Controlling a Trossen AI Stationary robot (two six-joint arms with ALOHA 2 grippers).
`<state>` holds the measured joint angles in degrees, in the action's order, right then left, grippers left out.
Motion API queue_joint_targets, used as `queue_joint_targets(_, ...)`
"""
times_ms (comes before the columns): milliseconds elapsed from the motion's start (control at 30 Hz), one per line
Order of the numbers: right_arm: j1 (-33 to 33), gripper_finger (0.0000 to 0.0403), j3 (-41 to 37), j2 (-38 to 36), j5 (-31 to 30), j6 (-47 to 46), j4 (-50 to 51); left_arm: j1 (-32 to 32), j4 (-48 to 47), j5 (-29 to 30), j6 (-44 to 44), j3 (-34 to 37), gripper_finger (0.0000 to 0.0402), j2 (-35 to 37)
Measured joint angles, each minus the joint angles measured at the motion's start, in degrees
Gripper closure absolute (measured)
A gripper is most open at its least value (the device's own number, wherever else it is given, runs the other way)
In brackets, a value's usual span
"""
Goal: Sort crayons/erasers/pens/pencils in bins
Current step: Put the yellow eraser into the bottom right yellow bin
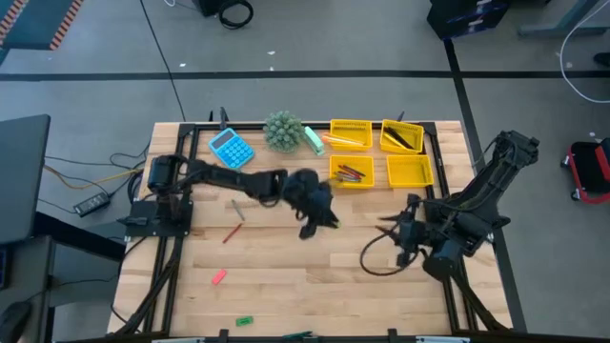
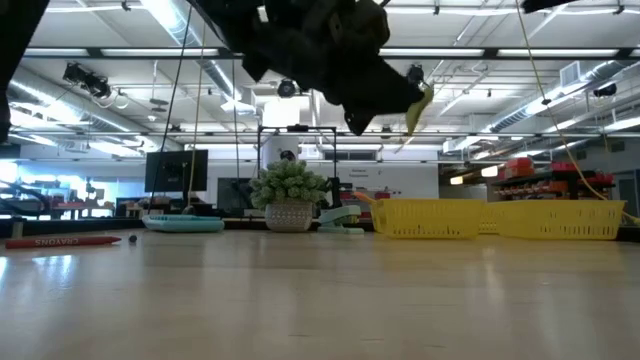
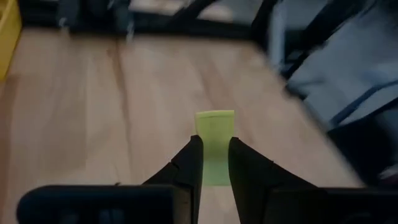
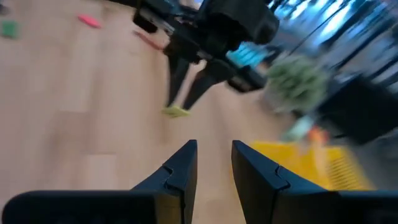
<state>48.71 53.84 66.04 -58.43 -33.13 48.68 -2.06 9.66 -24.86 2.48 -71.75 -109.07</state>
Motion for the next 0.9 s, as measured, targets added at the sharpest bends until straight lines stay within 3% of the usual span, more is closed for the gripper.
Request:
queue_joint_targets(133, -7.10, 0.0297, 0.00, 0.00, 1.60, 15.74, -5.09, -4.40, 5.09, -11.06, 4.28, 0.00, 0.0324, 0.06)
queue_joint_targets(400, -21.27, 0.0266, 0.00, 0.00, 18.02, 40.42, -21.67, -9.98, 7.22, -27.19, 8.74, 0.00, 0.0325, 0.09)
queue_joint_targets(633, -30.03, 0.0221, 0.02, 2.47, 33.68, 50.94, -32.54, -12.86, 7.30, -34.25, 9.36, -0.79, 0.0323, 0.09)
queue_joint_targets(900, -34.26, 0.0222, -0.02, 6.51, 36.12, 54.85, -35.45, -14.33, 6.89, -38.34, 10.35, -2.08, 0.0320, 0.11)
